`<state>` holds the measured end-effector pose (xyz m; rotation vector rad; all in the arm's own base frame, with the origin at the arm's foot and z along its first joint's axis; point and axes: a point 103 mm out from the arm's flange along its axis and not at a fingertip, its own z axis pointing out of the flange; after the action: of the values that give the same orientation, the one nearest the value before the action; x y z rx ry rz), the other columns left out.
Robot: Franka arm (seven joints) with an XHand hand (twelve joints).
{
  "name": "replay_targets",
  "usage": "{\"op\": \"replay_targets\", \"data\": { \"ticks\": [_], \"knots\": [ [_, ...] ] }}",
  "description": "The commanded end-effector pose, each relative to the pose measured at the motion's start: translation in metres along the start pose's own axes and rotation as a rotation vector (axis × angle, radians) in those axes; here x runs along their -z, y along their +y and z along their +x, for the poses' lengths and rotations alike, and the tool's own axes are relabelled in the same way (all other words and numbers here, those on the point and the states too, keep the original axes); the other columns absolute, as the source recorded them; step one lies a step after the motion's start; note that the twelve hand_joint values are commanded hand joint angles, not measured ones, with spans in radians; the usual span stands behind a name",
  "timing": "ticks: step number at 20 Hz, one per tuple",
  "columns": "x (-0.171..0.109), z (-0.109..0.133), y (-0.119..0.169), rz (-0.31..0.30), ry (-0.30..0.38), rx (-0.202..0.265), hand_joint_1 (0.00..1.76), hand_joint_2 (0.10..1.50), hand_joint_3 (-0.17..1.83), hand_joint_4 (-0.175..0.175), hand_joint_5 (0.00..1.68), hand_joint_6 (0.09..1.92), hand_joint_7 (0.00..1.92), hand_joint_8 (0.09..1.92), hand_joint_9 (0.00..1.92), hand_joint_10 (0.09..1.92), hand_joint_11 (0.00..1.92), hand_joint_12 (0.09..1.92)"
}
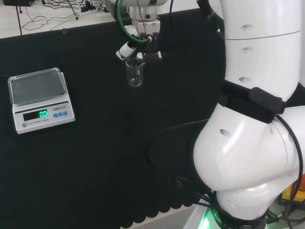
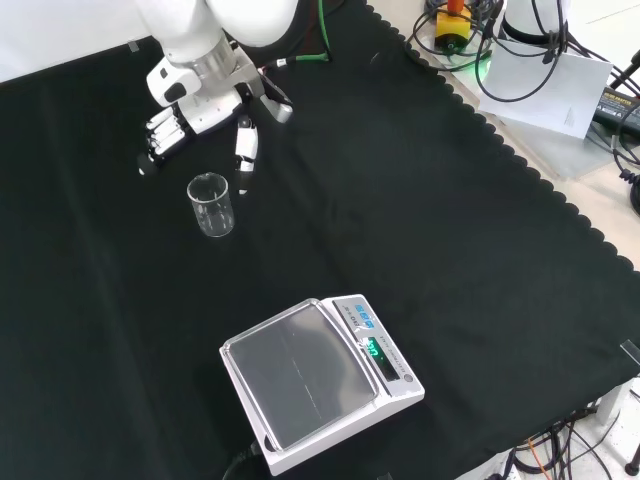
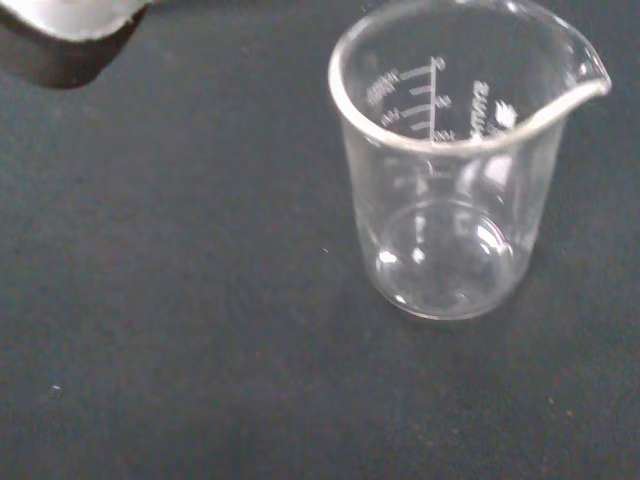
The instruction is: Pick up the beaker.
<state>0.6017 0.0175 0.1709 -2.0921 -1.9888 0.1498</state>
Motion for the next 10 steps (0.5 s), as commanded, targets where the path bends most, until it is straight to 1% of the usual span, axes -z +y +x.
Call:
{"op": "replay_targets", "data": {
  "ticks": [1, 7, 10],
  "knots": [
    [-0.022, -0.023, 0.009, 0.049, -0.001, -0.057, 0.68, 0.71, 0.32, -0.034, 0.13, 0.09, 0.06, 0.77, 0.18, 0.90, 0.00, 1.25],
    [-0.045, -0.030, 0.016, 0.092, 0.000, -0.078, 0.68, 0.71, 0.32, -0.033, 0.13, 0.09, 0.06, 0.77, 0.17, 0.90, 0.00, 1.24],
    [-0.052, -0.031, 0.019, 0.110, 0.001, -0.081, 0.67, 0.71, 0.32, -0.032, 0.13, 0.09, 0.06, 0.77, 0.17, 0.90, 0.00, 1.24]
  ]
}}
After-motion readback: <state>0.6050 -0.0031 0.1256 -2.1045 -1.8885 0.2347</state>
